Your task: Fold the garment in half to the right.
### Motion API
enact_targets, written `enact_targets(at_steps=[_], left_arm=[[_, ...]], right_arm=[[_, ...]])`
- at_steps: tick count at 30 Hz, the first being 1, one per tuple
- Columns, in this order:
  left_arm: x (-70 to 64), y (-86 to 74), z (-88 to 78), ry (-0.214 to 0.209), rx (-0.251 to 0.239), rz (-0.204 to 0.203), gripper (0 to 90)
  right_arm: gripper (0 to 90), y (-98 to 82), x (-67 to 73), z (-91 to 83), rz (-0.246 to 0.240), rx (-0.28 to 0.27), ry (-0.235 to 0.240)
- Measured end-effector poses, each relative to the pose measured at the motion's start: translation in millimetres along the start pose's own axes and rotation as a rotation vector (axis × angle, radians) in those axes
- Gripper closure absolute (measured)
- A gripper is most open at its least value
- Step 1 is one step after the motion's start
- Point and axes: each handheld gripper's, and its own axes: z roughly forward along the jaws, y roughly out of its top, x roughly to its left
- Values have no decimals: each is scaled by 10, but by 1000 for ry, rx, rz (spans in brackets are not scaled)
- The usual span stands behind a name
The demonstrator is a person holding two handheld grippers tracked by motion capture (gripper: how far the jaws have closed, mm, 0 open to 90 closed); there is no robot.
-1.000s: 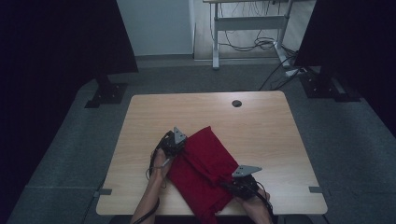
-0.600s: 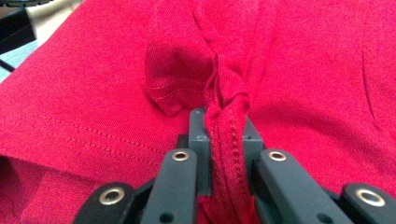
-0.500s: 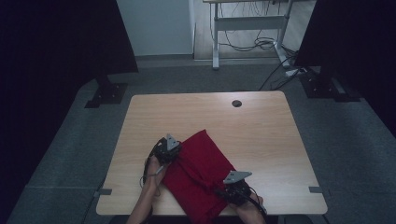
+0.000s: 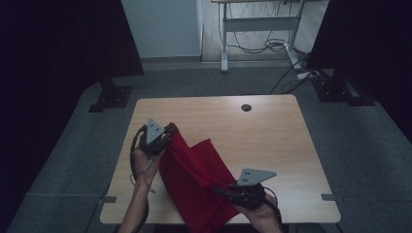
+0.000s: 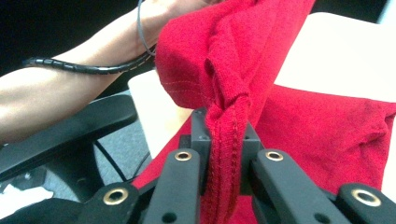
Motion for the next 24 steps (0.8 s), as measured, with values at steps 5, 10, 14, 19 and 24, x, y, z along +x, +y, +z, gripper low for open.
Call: enact_targets(at_steps=[5,10,14,19,24], left_arm=[[-138,-132,411,-61,20,-11,830],[-373,-502,905,-135,100,-22,822],[-460,-643,1038,-160,141,-5,809],[-547,-776,1138,-174,198,29,779],[-549,-838,1169,-166,240,23,762]], right_arm=[[830,-61,-60,-26,21,-2,-16],[829,-690,-360,-1,126,90,-121],[828,-744,-366,12,129,106,-125],[828,-855,-347,58,119,168,-138],[830,-1021,-283,148,79,294,-186]])
